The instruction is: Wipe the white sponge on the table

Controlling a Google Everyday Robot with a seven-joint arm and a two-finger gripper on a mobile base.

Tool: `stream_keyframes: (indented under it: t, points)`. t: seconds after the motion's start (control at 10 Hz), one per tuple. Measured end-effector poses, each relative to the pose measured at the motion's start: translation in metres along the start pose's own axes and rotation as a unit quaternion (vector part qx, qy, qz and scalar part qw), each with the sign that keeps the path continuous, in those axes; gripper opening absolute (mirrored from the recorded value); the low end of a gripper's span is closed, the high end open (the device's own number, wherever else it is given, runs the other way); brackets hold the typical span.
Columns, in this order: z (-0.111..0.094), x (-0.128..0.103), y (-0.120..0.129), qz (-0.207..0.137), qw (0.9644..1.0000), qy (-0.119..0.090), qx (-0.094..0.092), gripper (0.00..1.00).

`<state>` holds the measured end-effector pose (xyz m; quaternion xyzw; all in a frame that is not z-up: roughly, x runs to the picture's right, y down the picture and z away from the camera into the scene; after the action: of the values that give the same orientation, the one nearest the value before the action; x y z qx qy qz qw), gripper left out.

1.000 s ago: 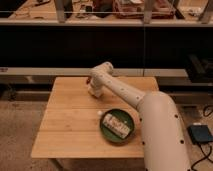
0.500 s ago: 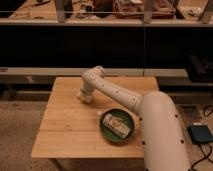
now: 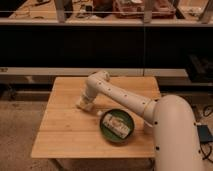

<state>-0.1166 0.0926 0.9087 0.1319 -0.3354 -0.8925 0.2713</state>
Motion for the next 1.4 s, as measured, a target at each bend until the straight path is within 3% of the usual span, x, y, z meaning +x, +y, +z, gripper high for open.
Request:
stream_keyframes:
  t: [0.3, 0.4, 0.7, 0.9, 1.1, 1.3, 1.4]
  points:
    - [-0.012, -0.045, 0.011, 0.018, 0.9996, -0.019, -0.003, 0.13]
    - [-0.017, -0.064, 0.022, 0.031, 0.9990, -0.031, -0.012, 0.13]
    - [-0.027, -0.096, 0.063, 0.074, 0.9953, -0.047, -0.041, 0.13]
    - [-0.028, -0.105, 0.090, 0.099, 0.9915, -0.057, -0.063, 0.13]
    - [-0.027, -0.113, 0.124, 0.128, 0.9853, -0.069, -0.091, 0.13]
    - [-0.026, -0.111, 0.150, 0.143, 0.9806, -0.077, -0.111, 0.13]
    - [-0.020, -0.098, 0.163, 0.145, 0.9791, -0.076, -0.121, 0.13]
